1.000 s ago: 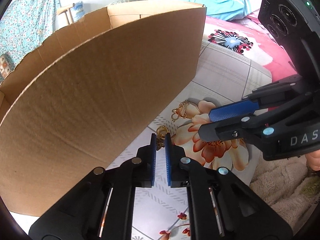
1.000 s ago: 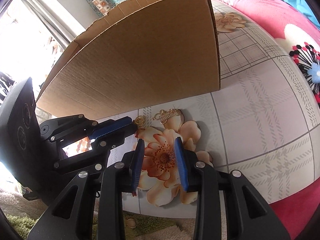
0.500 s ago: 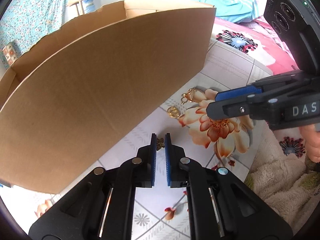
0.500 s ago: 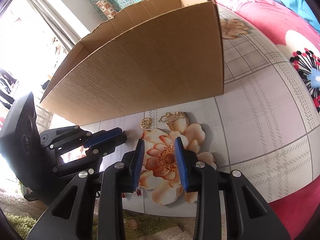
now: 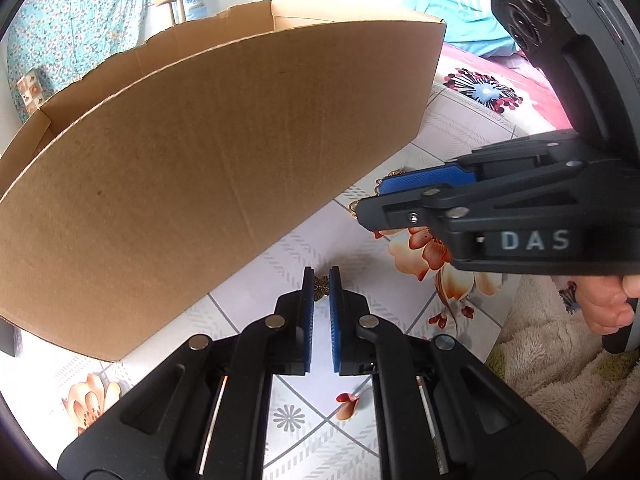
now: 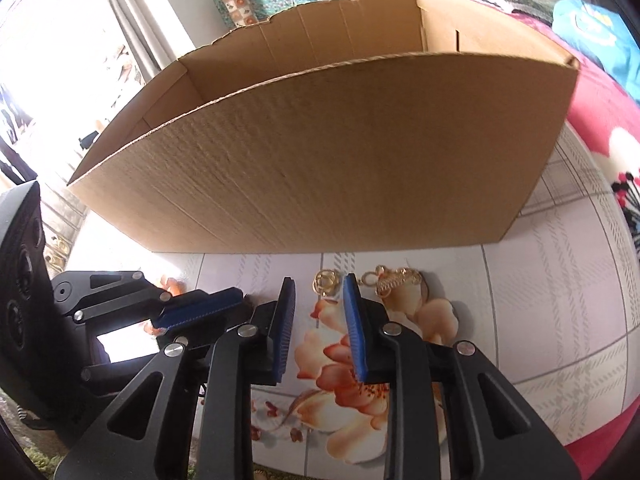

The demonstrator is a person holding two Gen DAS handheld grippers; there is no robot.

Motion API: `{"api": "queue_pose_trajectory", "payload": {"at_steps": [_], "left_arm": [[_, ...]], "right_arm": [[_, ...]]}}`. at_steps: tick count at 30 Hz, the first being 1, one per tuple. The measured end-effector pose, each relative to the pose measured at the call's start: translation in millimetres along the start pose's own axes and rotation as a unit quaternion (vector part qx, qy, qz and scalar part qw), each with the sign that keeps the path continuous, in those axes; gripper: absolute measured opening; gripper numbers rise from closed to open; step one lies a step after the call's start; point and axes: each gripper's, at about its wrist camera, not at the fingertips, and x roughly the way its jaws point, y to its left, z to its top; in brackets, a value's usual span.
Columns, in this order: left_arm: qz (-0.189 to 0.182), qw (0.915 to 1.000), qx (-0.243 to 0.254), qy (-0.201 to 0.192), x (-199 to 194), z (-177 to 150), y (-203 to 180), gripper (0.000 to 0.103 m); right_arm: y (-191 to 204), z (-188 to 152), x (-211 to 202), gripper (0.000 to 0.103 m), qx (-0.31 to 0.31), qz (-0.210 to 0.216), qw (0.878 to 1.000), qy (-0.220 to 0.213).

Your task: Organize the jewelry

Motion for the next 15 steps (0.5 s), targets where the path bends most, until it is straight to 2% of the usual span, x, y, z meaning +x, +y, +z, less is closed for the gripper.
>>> {"api": "queue_pose_trajectory", "payload": {"at_steps": [15], "left_arm": [[-0.009,0.9999,-0.001,-0.006,-2.9,-5.1,4.7,0.006]], "right_arm": [[16.4,9.5,16.8,0.011,-0.036,-0.033,0.999,0.005]]}}
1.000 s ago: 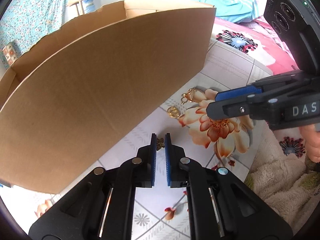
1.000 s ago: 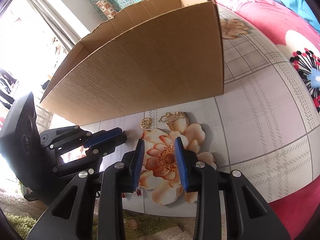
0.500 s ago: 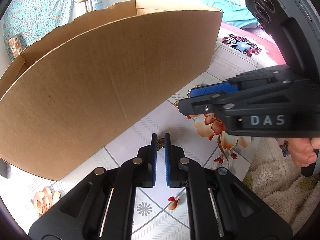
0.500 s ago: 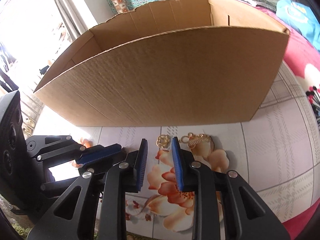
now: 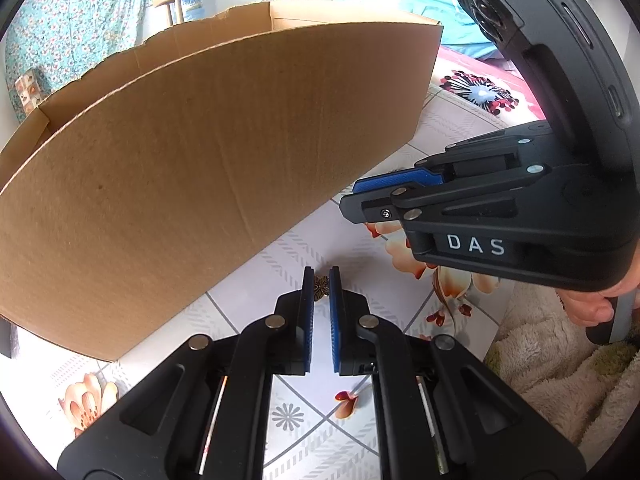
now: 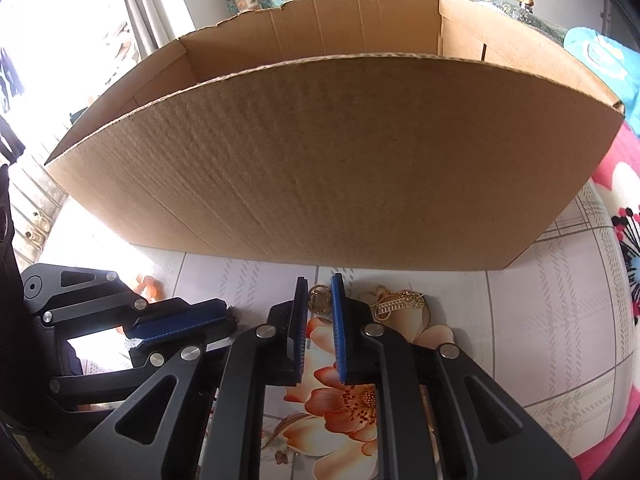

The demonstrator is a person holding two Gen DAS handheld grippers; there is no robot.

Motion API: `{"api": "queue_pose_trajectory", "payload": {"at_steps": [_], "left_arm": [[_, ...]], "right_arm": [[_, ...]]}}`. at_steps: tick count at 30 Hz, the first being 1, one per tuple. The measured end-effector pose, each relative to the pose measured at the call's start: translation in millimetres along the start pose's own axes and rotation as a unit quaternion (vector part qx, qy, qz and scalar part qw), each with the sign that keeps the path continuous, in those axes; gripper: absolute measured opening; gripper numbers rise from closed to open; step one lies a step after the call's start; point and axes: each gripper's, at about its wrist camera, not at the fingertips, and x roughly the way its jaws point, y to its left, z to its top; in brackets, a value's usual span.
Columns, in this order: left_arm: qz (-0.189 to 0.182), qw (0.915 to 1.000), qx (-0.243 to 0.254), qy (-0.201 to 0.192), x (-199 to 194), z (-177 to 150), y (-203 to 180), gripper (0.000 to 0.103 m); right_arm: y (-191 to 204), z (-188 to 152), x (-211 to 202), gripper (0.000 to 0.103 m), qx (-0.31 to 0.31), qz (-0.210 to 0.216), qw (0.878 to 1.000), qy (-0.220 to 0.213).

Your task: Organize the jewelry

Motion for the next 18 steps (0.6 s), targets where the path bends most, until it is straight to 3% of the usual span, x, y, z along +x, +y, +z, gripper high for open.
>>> {"api": "queue_pose_trajectory", "payload": {"at_steps": [7,12,18], "left_arm": [[-0.003,1.0000,-0.002,-0.002,-1.1,-1.8,2.5,0.006],[-0.005,1.0000,-0.004,-0.004,-1.8,-3.0,3.6,0.006],[-0.010,0.9999,-0.007,-0.003,-2.1,-2.9,3.8,0.006]], "right_arm": [[-12.8,-2.3,-16.1,0.011,0.032,0.024,0.999,-0.019],[-32.5,-9.3,-31.3,0.011,0.085,0.076,0.993,-0.031],[-35.8,-13.5,-40.8,0.011,0.091,0.072,0.992,-0.042]]}}
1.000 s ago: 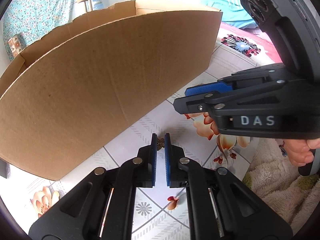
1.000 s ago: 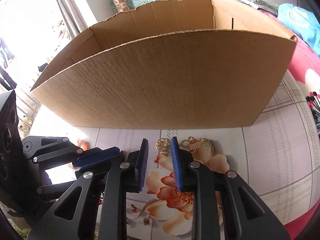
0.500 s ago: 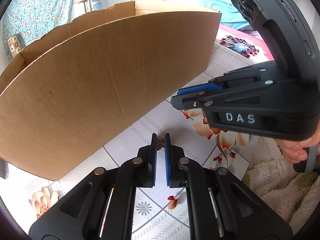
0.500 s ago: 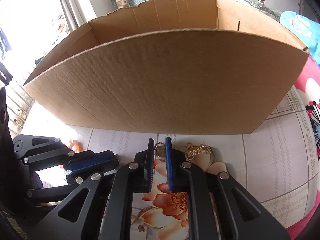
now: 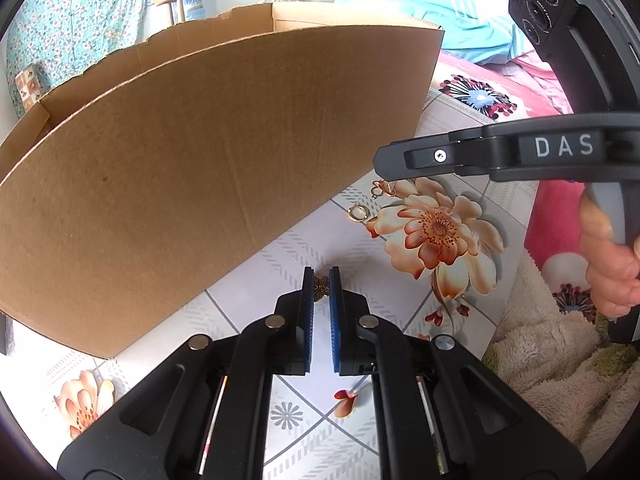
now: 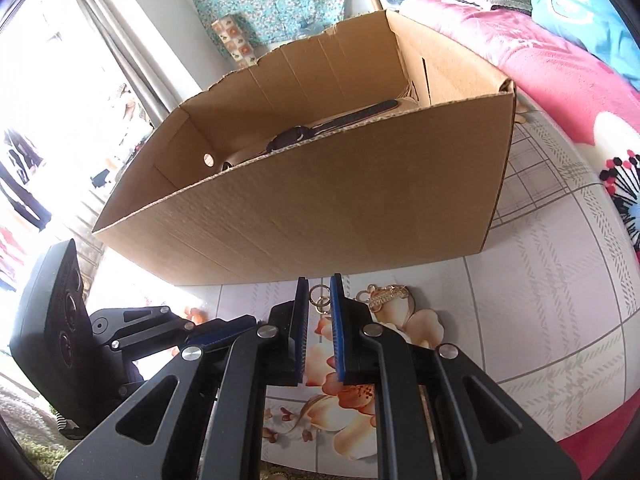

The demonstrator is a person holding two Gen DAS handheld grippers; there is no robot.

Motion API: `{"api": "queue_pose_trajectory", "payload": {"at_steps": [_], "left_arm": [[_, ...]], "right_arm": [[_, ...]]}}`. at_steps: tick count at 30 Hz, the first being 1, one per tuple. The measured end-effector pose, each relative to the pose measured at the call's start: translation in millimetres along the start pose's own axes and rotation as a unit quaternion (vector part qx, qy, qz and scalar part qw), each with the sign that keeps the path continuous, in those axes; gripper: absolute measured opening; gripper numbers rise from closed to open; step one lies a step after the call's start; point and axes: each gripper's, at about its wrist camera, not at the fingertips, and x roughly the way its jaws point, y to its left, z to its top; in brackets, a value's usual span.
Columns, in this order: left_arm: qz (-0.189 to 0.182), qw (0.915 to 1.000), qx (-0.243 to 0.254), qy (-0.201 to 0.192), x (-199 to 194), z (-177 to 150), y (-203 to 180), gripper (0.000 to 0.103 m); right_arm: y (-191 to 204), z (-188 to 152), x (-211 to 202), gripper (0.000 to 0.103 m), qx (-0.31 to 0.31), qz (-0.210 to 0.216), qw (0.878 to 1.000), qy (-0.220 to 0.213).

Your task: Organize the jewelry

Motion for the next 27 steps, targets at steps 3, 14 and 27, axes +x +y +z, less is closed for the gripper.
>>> {"api": "queue_pose_trajectory", "payload": {"at_steps": [3,14,27], "left_arm": [[-0.003,1.0000,-0.002,-0.001,-0.1,-0.2,-0.3,0.006],[-0.004,1.0000,-0.004,-0.003,-5.1,0.9,0.4,0.006],[0.000,0.9999,0.002,-0.011,-9.2,6.0,-3.6,0.006]], "right_arm": [[2.4,-2.2,-1.2,0.011,-0.001,0.001,1.000,0.000],[5.4,-2.7,-3.0,0.011,0.002,0.005,1.000,-0.006],[5.1,-4.3,-7.3,0.011,-0.001,0.005,1.000,-0.014]]}}
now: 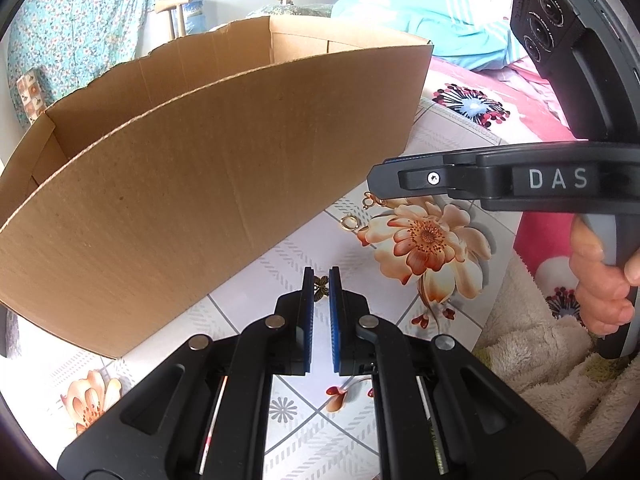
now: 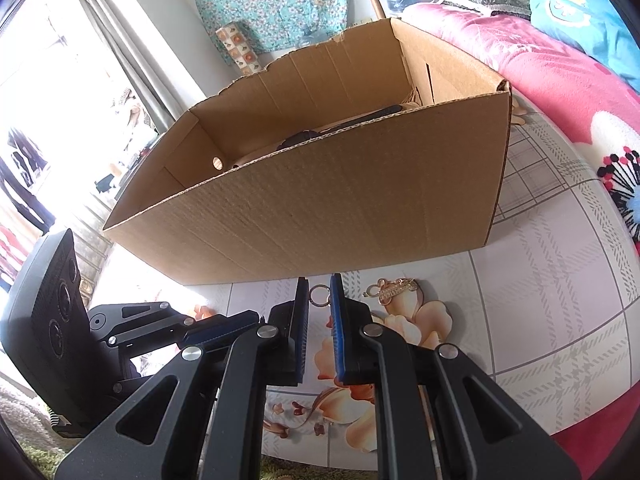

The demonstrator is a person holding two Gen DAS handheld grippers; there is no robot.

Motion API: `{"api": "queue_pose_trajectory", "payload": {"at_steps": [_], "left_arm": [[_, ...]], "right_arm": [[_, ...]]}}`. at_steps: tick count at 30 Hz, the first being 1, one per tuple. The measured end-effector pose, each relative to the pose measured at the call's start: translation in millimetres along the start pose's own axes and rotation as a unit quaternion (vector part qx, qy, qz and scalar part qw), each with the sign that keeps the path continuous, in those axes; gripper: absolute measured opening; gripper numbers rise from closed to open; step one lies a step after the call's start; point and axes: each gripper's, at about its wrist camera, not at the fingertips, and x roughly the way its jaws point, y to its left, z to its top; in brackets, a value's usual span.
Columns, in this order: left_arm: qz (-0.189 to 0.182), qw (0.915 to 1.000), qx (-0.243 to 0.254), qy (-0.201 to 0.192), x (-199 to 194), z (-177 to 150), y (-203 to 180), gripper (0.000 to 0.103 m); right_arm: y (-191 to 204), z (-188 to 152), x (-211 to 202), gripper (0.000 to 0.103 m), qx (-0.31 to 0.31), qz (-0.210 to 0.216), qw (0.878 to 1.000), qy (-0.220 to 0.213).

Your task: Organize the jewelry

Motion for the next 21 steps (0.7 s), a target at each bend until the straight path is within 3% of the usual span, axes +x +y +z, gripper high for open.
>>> {"api": "queue_pose_trajectory", "payload": {"at_steps": [12,21], "left_arm": [[-0.001,1.0000,0.001,-0.008,-4.7,-0.6,0.1,0.006],[-0.032,0.9986,-0.002,-0.043,-32.1,10.2,4.6,0.006]], "right_arm": [[2.9,-1.3,-3.9,0.011,-0.002,-0.001,1.000,-0.005],[7.5,-0.9,-25.5,0.011,-0.011,0.008,1.000,-0.022]]}}
